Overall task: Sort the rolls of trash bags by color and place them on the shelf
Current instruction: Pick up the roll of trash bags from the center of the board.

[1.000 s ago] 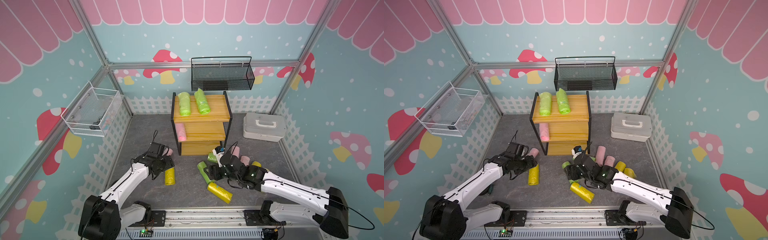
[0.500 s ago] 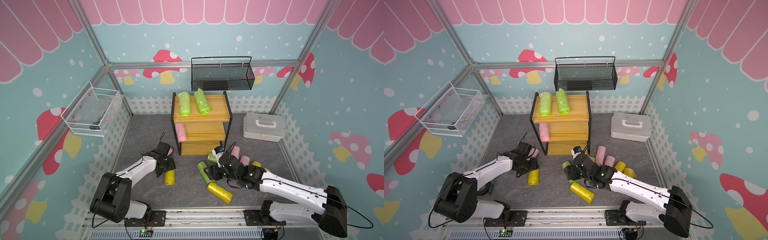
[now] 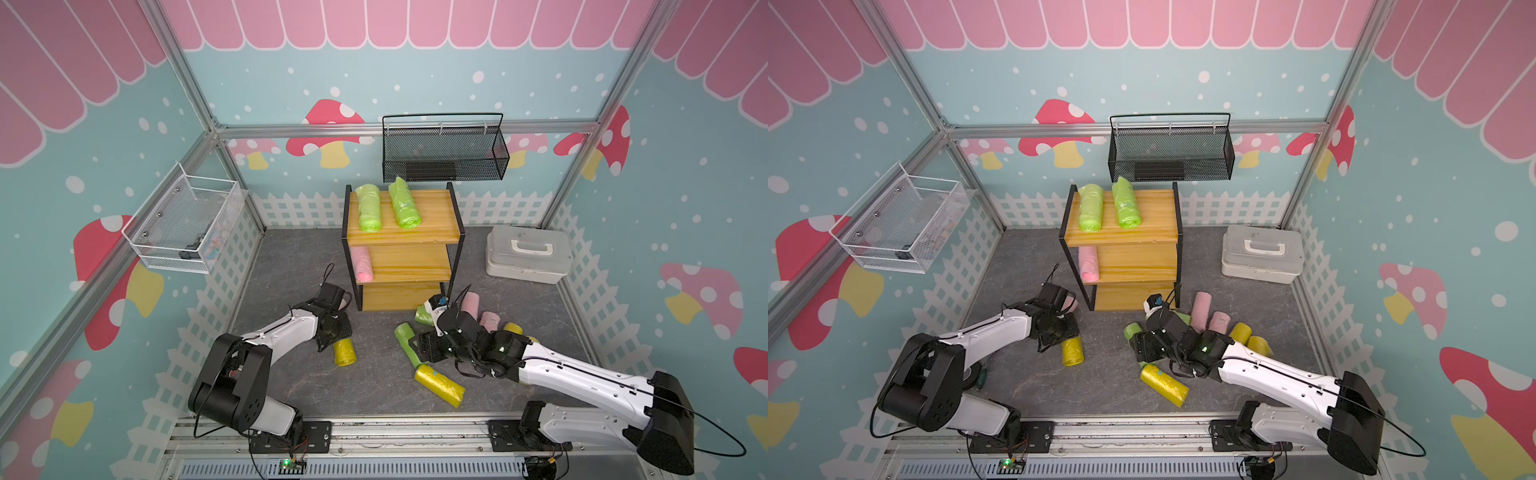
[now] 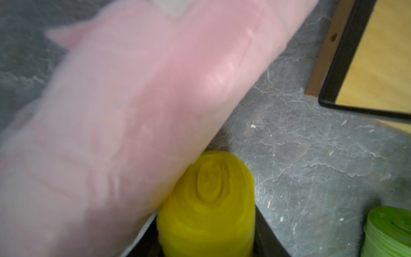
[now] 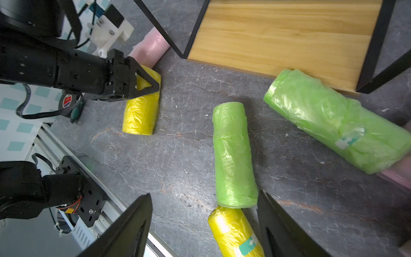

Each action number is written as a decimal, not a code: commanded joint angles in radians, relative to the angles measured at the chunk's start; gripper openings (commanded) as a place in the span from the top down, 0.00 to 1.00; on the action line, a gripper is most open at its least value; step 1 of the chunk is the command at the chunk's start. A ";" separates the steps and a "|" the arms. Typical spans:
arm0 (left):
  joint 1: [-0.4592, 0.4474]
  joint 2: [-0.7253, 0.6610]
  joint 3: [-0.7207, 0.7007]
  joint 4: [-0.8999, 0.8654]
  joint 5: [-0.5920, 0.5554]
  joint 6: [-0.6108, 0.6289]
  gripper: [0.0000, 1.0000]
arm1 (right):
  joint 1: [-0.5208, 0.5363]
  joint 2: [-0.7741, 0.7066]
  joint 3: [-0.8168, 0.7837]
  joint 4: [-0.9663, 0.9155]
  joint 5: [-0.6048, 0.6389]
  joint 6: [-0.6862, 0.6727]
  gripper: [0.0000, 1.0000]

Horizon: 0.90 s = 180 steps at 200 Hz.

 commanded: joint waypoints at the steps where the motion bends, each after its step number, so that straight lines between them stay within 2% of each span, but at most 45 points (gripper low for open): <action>1: -0.011 -0.079 -0.067 -0.027 0.028 -0.065 1.00 | 0.010 0.012 0.033 -0.075 0.037 0.010 0.20; 13: -0.020 -0.145 -0.095 -0.026 0.055 -0.105 1.00 | 0.011 0.014 0.043 -0.089 0.032 -0.001 0.16; 17: -0.024 -0.169 -0.105 -0.026 0.063 -0.121 1.00 | 0.011 0.016 0.050 -0.095 0.029 -0.004 0.08; 21: -0.029 -0.194 -0.115 -0.027 0.070 -0.139 1.00 | 0.013 0.018 0.053 -0.098 0.022 -0.007 0.06; 57: -0.091 -0.470 -0.219 -0.013 0.117 -0.347 1.00 | 0.022 0.049 0.101 -0.048 -0.126 -0.021 0.05; 86: -0.125 -0.720 -0.289 -0.014 0.130 -0.527 1.00 | 0.055 0.098 0.130 0.035 -0.235 0.022 0.06; 109: -0.131 -0.866 -0.327 -0.014 0.144 -0.651 1.00 | 0.085 0.137 0.123 0.147 -0.311 0.080 0.06; 142: -0.159 -0.982 -0.357 -0.015 0.127 -0.762 1.00 | 0.123 0.212 0.133 0.254 -0.375 0.139 0.06; 180: -0.176 -1.008 -0.359 -0.004 0.125 -0.808 1.00 | 0.141 0.299 0.159 0.339 -0.434 0.186 0.05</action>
